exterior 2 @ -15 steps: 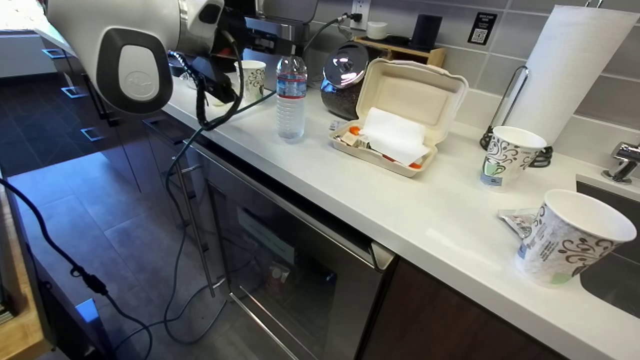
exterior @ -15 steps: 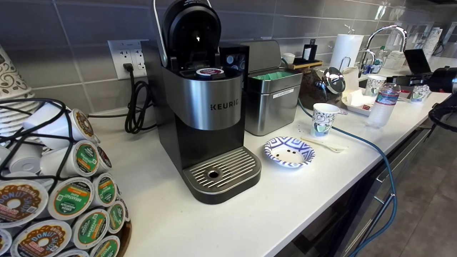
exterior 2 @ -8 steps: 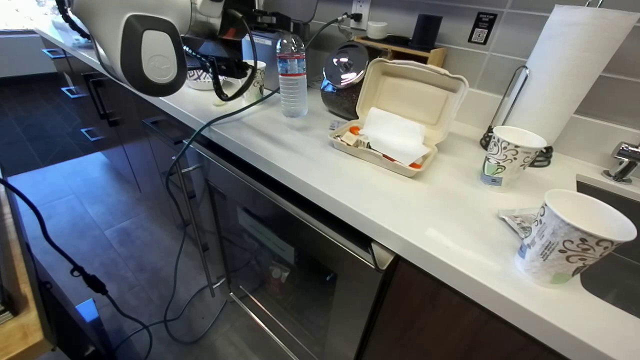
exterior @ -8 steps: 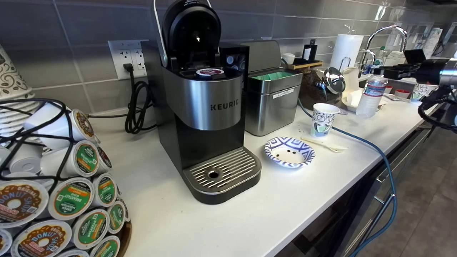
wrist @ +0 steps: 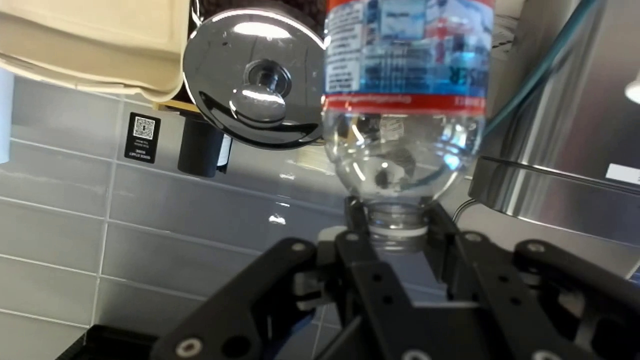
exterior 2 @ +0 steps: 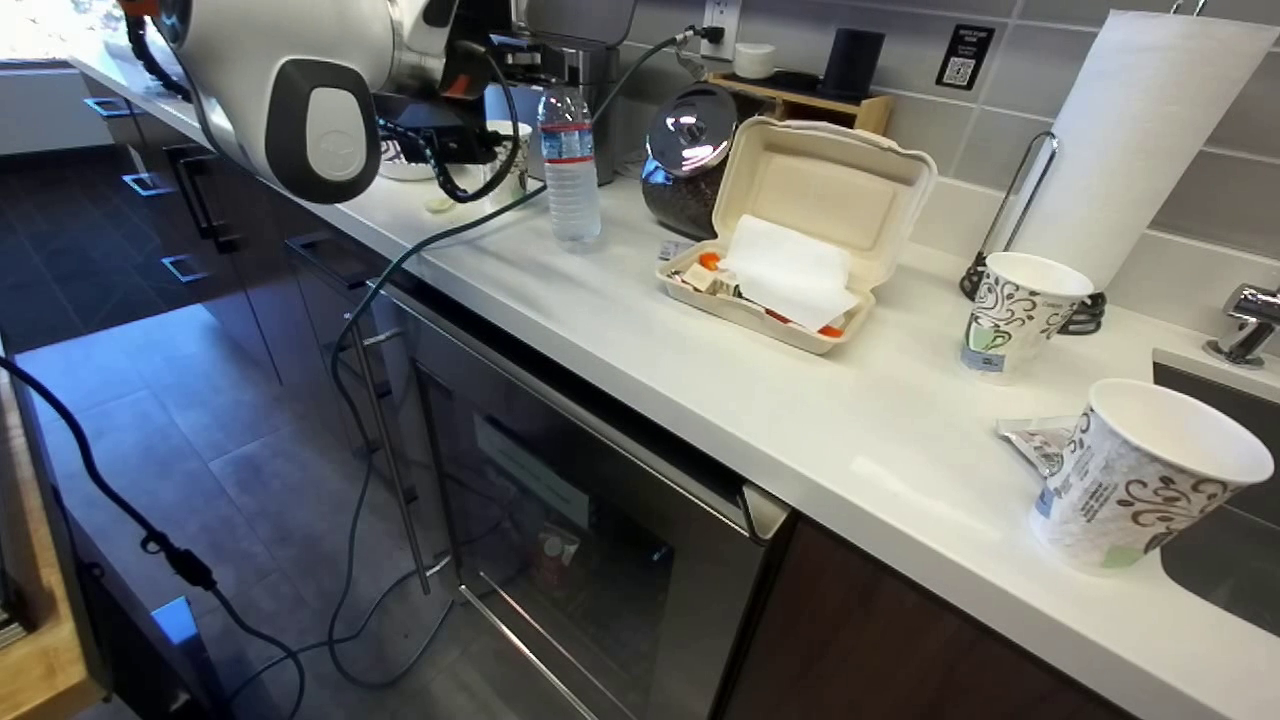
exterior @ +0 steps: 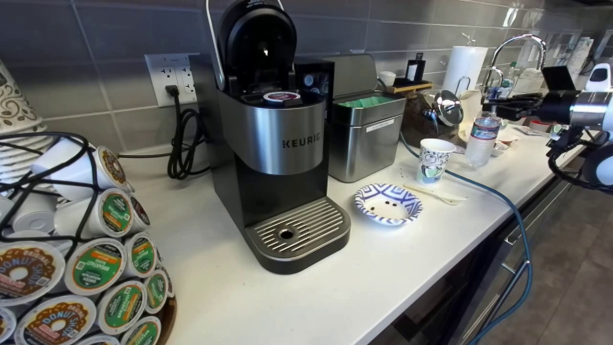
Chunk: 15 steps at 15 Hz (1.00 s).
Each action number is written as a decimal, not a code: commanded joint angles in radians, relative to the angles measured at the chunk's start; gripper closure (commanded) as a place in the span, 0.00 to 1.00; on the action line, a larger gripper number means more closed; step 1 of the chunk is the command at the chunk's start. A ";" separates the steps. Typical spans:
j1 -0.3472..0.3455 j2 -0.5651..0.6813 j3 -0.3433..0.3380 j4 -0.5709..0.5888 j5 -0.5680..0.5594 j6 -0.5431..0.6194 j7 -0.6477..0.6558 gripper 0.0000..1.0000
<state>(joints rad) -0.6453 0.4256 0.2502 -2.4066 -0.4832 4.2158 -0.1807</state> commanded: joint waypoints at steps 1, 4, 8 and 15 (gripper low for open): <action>0.016 0.019 -0.006 0.021 0.030 0.016 -0.127 0.92; 0.009 0.019 0.001 0.012 0.004 0.010 -0.108 0.92; 0.198 -0.012 -0.224 0.023 -0.005 -0.036 0.121 0.92; 0.231 -0.004 -0.284 0.073 -0.024 -0.038 0.428 0.92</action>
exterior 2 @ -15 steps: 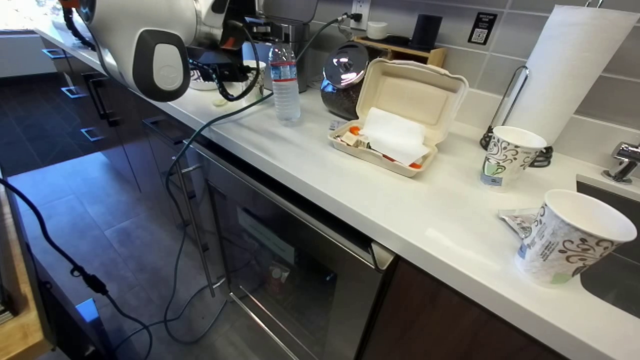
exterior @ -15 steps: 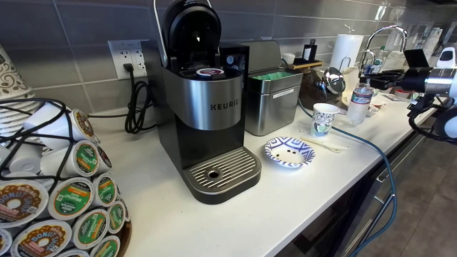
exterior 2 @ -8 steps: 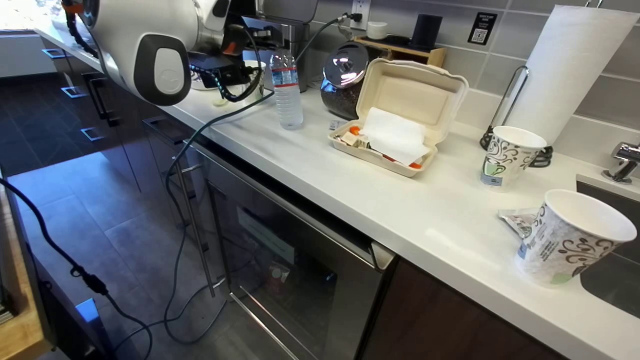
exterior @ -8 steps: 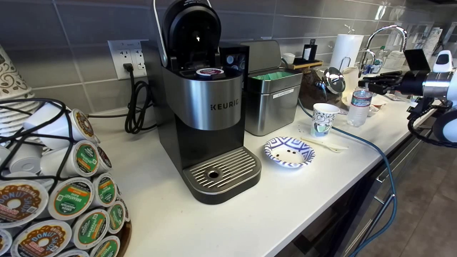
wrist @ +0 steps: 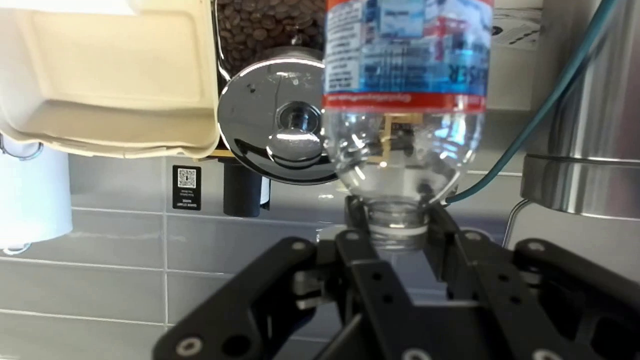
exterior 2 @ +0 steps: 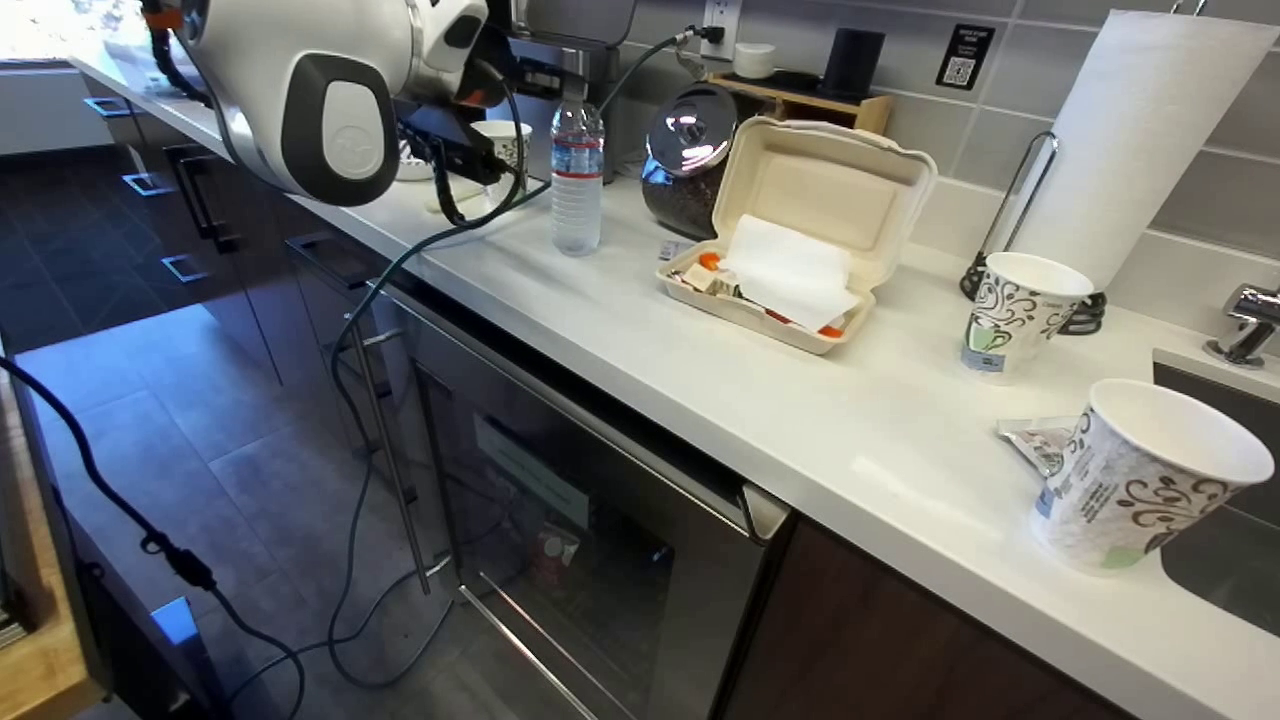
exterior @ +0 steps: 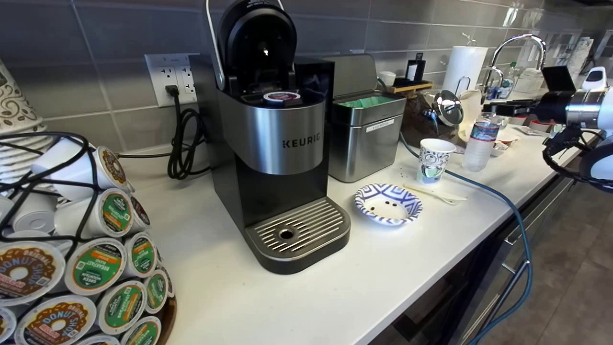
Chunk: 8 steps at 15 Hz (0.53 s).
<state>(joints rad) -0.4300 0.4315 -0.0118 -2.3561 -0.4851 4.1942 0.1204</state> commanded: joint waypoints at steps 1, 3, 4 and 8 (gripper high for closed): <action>0.017 -0.007 -0.022 0.026 -0.020 -0.008 0.149 0.92; 0.021 -0.008 -0.023 0.030 -0.016 -0.004 0.178 0.92; 0.028 -0.007 -0.025 0.030 -0.005 0.005 0.172 0.92; 0.057 -0.009 -0.035 0.036 0.031 0.043 0.124 0.92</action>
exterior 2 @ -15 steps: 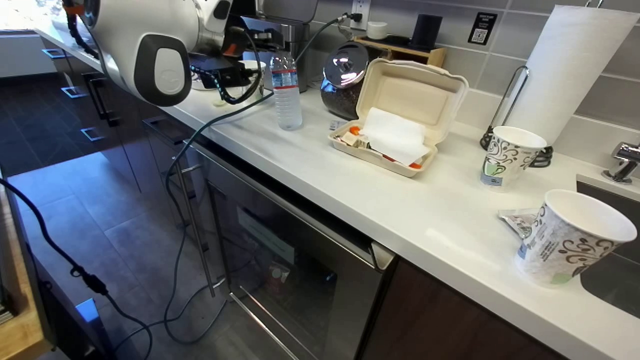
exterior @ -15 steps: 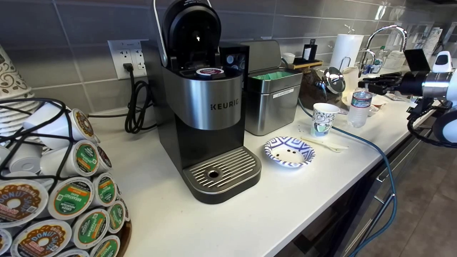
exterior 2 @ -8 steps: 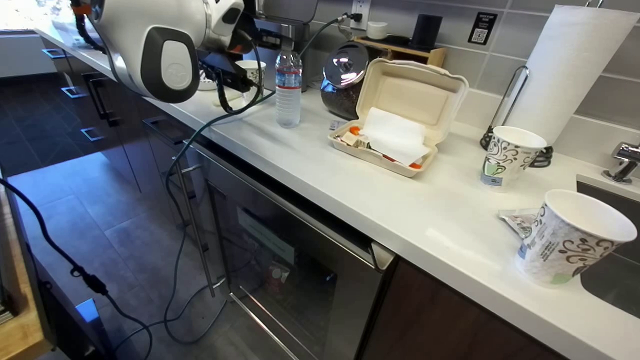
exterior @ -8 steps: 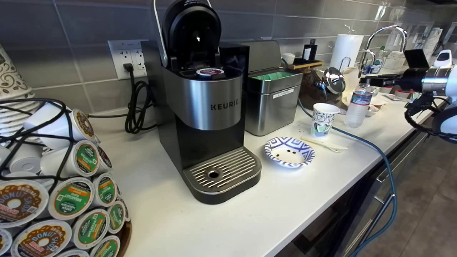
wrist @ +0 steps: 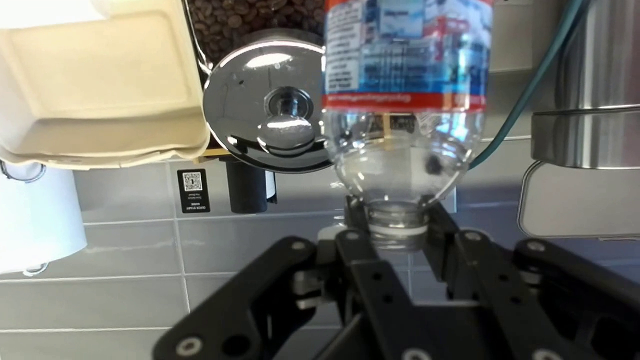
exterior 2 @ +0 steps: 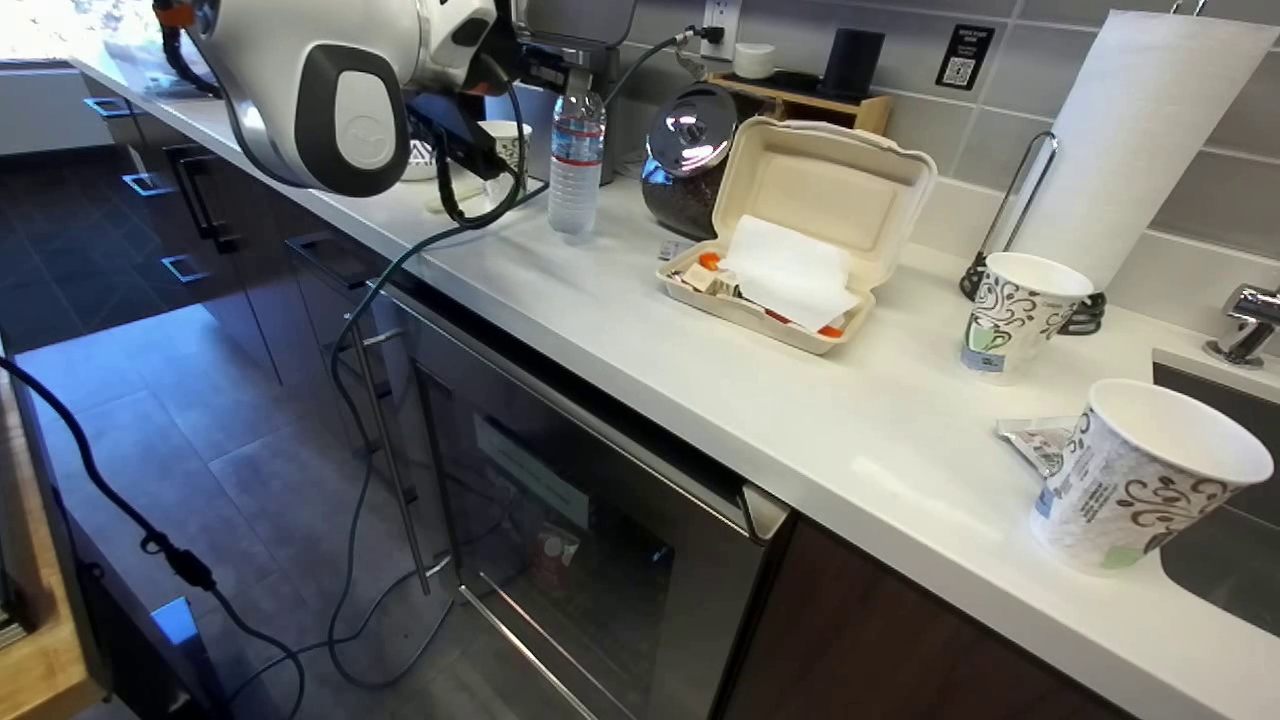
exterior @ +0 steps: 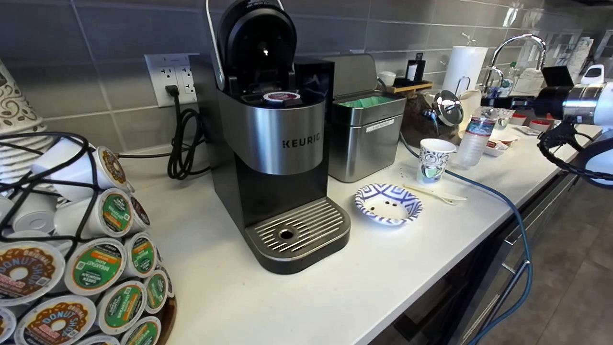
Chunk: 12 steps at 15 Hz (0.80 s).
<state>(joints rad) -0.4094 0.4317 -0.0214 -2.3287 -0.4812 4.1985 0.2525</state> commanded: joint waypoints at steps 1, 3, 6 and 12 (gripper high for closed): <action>0.046 -0.010 -0.031 0.009 0.031 0.046 -0.027 0.92; 0.056 -0.006 -0.042 0.014 0.022 0.042 -0.046 0.92; 0.078 -0.006 -0.056 0.008 0.032 0.055 -0.103 0.92; 0.069 -0.036 -0.034 0.021 -0.012 0.024 -0.172 0.69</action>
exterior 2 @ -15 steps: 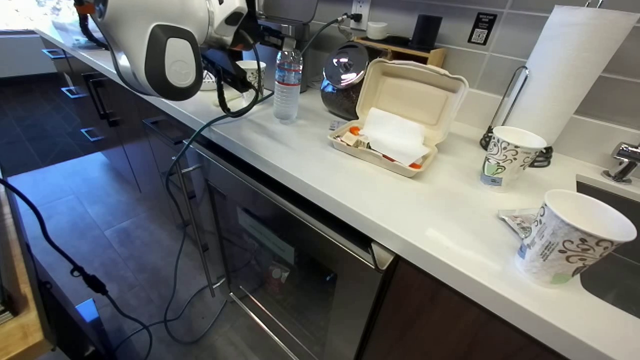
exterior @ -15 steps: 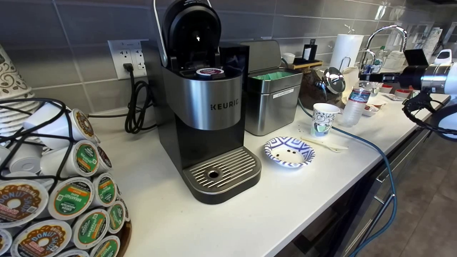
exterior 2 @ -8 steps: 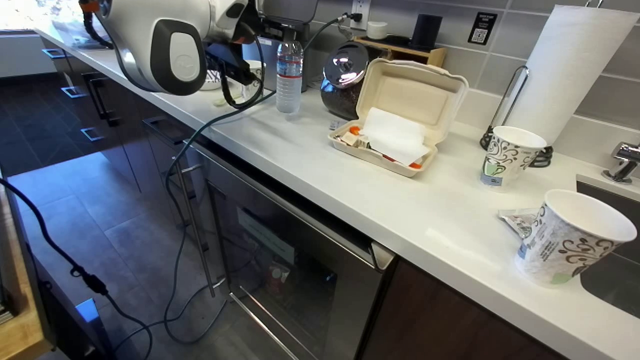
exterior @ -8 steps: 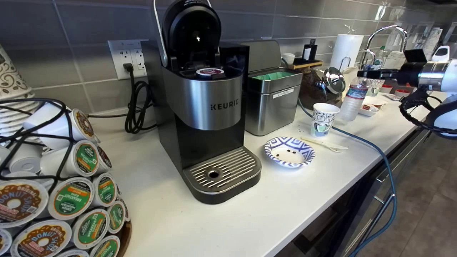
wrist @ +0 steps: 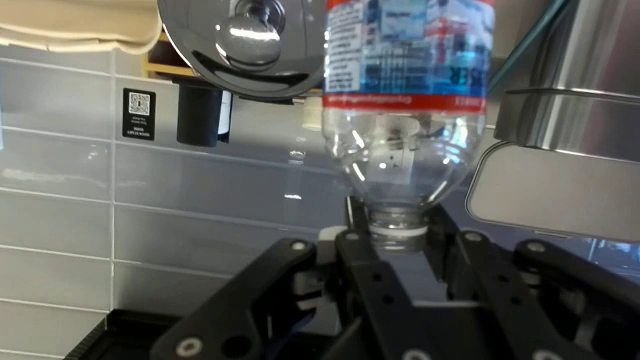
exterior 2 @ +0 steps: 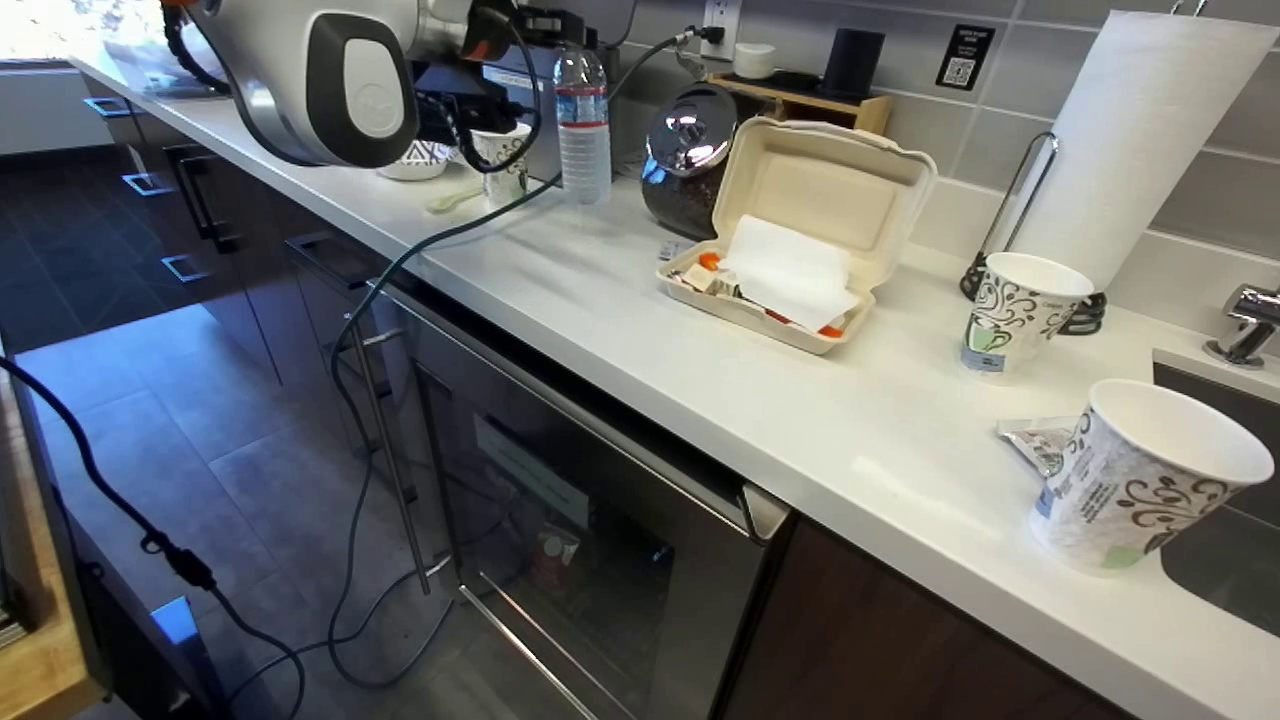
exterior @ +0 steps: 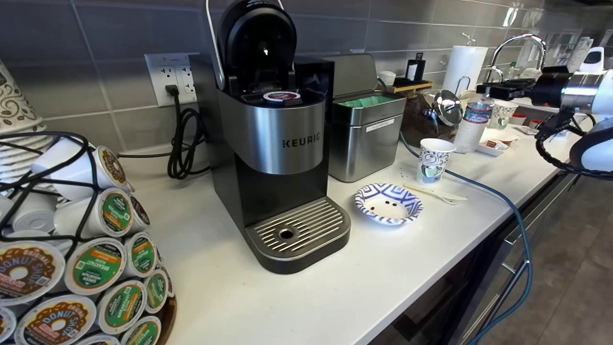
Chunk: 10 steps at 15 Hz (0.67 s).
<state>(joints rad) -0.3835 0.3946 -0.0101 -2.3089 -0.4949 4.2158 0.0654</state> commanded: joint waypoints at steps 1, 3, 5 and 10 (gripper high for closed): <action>0.040 -0.009 -0.043 0.000 -0.003 0.005 0.010 0.69; 0.038 -0.016 -0.042 -0.001 -0.008 0.006 0.007 0.69; 0.052 -0.024 -0.049 -0.014 0.006 0.011 -0.025 0.92; 0.088 -0.079 -0.018 -0.074 0.009 0.018 -0.212 0.92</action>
<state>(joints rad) -0.3123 0.3757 -0.0526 -2.3264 -0.5023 4.2157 -0.0249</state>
